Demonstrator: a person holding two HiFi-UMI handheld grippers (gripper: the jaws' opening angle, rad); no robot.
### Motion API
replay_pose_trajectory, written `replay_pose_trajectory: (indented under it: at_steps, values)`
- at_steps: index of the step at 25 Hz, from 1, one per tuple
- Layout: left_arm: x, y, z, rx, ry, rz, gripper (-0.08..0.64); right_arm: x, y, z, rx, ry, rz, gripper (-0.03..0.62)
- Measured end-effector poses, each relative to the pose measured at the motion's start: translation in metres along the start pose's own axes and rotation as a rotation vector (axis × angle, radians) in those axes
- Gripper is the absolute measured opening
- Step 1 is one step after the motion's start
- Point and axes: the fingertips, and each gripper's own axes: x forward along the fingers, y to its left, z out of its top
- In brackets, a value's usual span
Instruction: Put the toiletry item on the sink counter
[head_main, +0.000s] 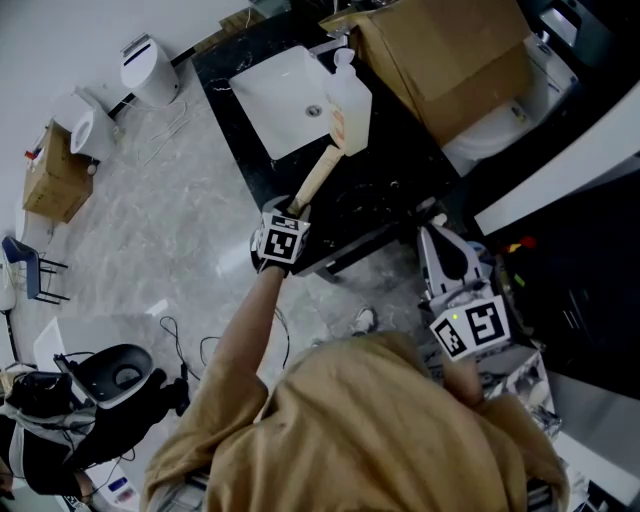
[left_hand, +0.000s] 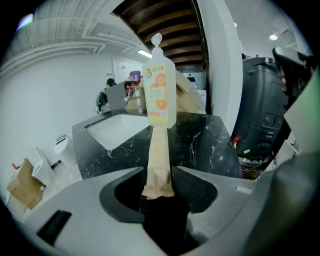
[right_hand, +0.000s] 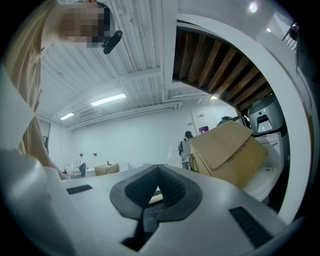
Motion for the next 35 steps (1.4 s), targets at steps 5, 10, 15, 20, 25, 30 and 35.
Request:
replay_pose_trajectory:
  at_steps: [5, 10, 15, 20, 25, 30, 35]
  values:
    - [-0.008, 0.002, 0.004, -0.013, -0.044, 0.002, 0.228, -0.001, 0.005, -0.001, 0.000, -0.004, 0.006, 0.002]
    - [-0.018, 0.002, 0.005, -0.020, -0.078, 0.010, 0.253, -0.004, 0.012, 0.000, -0.005, -0.005, 0.013, 0.002]
    - [-0.031, 0.004, 0.009, -0.031, -0.127, 0.011, 0.262, -0.006, 0.022, 0.002, -0.010, -0.008, 0.024, 0.002]
    - [-0.055, 0.001, 0.012, -0.064, -0.185, -0.003, 0.262, -0.008, 0.034, 0.002, -0.013, -0.003, 0.037, 0.002]
    - [-0.077, 0.003, 0.010, -0.093, -0.234, -0.002, 0.262, -0.008, 0.046, 0.006, -0.023, -0.006, 0.050, 0.002]
    - [-0.108, 0.011, 0.013, -0.091, -0.296, 0.023, 0.261, -0.006, 0.059, 0.010, -0.031, -0.006, 0.065, 0.002]
    - [-0.132, 0.019, 0.023, -0.110, -0.346, 0.039, 0.249, -0.003, 0.063, 0.015, -0.035, -0.012, 0.074, 0.002]
